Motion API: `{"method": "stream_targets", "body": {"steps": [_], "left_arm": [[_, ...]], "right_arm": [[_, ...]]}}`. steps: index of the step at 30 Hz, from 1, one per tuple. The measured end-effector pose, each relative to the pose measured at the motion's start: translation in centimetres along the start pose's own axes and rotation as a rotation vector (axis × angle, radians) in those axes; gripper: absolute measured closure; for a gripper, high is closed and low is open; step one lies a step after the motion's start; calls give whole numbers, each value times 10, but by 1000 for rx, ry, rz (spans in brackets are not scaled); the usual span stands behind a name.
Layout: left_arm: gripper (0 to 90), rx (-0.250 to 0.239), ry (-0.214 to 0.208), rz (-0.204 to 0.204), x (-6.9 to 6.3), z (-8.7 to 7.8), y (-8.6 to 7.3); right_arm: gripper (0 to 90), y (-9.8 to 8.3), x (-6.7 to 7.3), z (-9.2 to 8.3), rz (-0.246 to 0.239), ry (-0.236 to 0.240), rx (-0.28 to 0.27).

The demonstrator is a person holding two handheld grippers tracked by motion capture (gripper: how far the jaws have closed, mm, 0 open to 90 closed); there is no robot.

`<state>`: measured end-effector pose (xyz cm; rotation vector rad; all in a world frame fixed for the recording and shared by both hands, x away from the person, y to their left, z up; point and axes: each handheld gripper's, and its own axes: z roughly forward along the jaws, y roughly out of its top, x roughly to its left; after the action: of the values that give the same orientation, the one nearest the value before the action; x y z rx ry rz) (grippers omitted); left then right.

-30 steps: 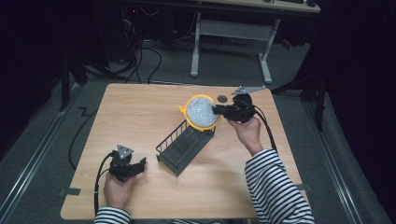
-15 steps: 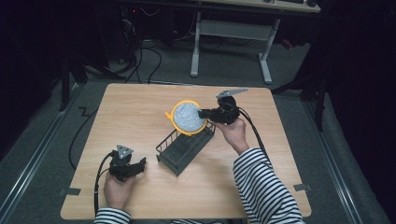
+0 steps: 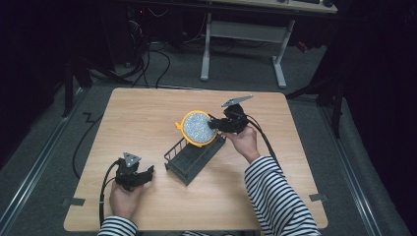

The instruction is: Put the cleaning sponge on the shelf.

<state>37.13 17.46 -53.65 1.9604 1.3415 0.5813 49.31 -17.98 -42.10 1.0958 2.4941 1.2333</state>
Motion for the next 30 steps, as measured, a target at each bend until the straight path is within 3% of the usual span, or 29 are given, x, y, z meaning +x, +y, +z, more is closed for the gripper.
{"method": "stream_targets", "body": {"steps": [8,15,20,28,30], "left_arm": [[305,0,-1,0,0,0,0],[292,3,-4,2,0,0,0],[274,2,-1,-18,3,-1,-1],[272,3,0,-14,2,0,0],[272,3,-1,-14,2,0,0]], "right_arm": [[811,-4,1,6,-22,-46,53],[812,-6,1,12,-9,-48,88],[812,-8,0,17,-37,-57,131],[801,-9,1,16,-48,-70,188],[685,-10,1,14,-41,-69,181]]}}
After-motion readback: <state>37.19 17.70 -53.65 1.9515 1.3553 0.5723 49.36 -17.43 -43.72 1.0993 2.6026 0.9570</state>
